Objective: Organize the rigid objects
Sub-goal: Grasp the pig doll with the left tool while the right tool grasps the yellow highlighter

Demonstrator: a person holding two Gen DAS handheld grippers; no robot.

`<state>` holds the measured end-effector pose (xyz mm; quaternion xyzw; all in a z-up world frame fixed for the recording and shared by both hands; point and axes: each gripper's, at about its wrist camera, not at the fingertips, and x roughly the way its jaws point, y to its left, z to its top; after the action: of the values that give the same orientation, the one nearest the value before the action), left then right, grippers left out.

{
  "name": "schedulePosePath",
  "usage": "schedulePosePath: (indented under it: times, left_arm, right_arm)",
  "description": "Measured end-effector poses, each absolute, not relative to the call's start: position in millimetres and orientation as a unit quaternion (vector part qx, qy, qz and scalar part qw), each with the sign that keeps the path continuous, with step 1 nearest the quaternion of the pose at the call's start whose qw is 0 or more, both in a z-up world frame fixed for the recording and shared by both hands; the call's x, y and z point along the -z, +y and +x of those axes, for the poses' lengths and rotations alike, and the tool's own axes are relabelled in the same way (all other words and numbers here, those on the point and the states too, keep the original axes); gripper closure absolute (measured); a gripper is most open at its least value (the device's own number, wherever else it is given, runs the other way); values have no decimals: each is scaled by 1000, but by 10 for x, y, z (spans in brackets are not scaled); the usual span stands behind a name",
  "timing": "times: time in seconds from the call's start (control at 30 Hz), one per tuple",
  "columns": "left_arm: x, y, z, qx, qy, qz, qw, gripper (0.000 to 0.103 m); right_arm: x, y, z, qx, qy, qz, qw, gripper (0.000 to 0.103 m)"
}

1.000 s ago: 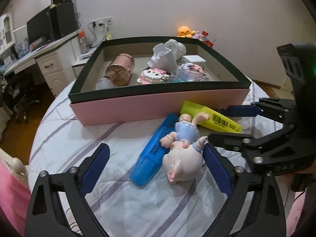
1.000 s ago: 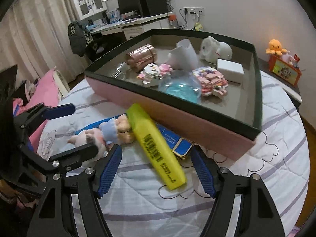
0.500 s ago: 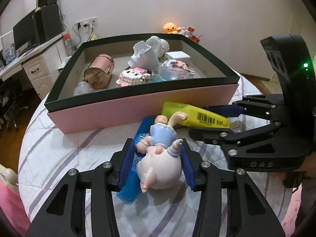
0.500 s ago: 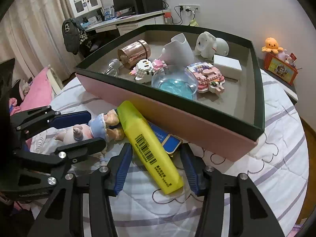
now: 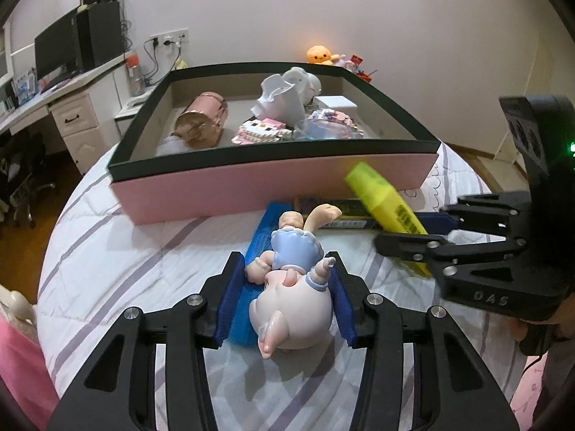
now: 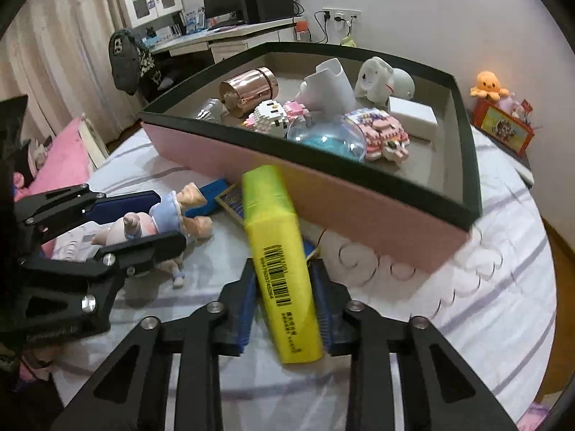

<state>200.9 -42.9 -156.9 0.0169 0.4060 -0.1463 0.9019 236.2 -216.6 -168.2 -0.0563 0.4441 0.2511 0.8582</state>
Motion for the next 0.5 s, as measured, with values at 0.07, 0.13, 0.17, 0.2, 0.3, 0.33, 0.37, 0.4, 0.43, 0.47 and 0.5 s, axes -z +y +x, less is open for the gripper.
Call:
schedulePosePath:
  times: [0.07, 0.13, 0.17, 0.2, 0.3, 0.33, 0.37, 0.4, 0.43, 0.47, 0.5]
  left_arm:
    - [1559, -384, 1951, 143, 405, 17, 903, 56]
    - [1555, -355, 1911, 142, 405, 18, 903, 57]
    - [1559, -342, 1910, 140, 406, 17, 903, 57]
    - [1566, -330, 1904, 140, 406, 14, 903, 57]
    - [1576, -336, 1905, 140, 405, 14, 903, 57]
    - [1579, -341, 1904, 140, 405, 13, 904, 57]
    - [1579, -331, 1898, 142, 405, 8, 903, 57]
    - [1575, -319, 1892, 143, 406, 4, 903, 57]
    - [1567, -288, 1874, 144, 406, -2, 902, 57]
    - [1562, -267, 1859, 144, 406, -5, 902, 57]
    - [1557, -244, 1844, 143, 406, -7, 903, 57]
  right_arm:
    - [1690, -2205, 2312, -252, 449, -43, 856, 78]
    - [1680, -2207, 2274, -253, 448, -39, 857, 78]
    - [1672, -2197, 2263, -254, 446, -40, 857, 78]
    - [1665, -2177, 2259, -253, 444, -45, 858, 78]
    - [1684, -2110, 2330, -242, 446, -52, 860, 78]
    - [1721, -2081, 2366, -240, 451, -54, 858, 78]
    - [1740, -2052, 2368, -237, 450, -58, 859, 78]
    - [1736, -2042, 2361, -234, 449, -58, 860, 78]
    - [1713, -2046, 2340, -233, 451, -54, 860, 79]
    - [1686, -2058, 2312, -235, 449, -50, 861, 79]
    - [1651, -2068, 2263, -240, 446, -45, 861, 79]
